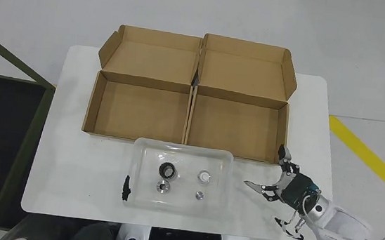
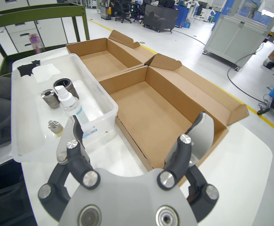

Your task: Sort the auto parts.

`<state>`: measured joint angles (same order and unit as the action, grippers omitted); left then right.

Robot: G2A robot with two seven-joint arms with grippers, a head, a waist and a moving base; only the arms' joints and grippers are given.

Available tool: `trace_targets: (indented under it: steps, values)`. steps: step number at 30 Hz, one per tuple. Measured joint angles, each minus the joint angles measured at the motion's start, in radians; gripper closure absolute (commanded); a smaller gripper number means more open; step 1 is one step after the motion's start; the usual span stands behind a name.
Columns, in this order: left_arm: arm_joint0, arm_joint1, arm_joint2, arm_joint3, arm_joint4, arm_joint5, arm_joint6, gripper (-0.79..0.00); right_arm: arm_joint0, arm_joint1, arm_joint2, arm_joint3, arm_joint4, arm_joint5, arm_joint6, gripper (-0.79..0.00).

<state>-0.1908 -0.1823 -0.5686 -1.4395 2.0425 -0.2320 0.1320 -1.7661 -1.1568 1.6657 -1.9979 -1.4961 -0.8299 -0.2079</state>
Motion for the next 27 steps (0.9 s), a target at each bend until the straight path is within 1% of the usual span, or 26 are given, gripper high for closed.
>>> trace_targets:
  steps: [9,17,27]
  values:
    - [0.000,0.000,0.000,0.000,0.000,0.000,0.000,-0.785,0.061,0.005,-0.122,-0.045,0.031,-0.075,0.142,-0.785]
    - [0.000,0.000,0.000,0.000,0.000,0.000,0.000,-0.785,0.129,0.006,-0.239,-0.054,0.047,-0.092,0.275,-0.785]
    - [0.000,0.000,0.000,0.000,0.000,0.000,0.000,-0.785,0.191,0.009,-0.337,-0.029,0.043,-0.103,0.376,-0.785]
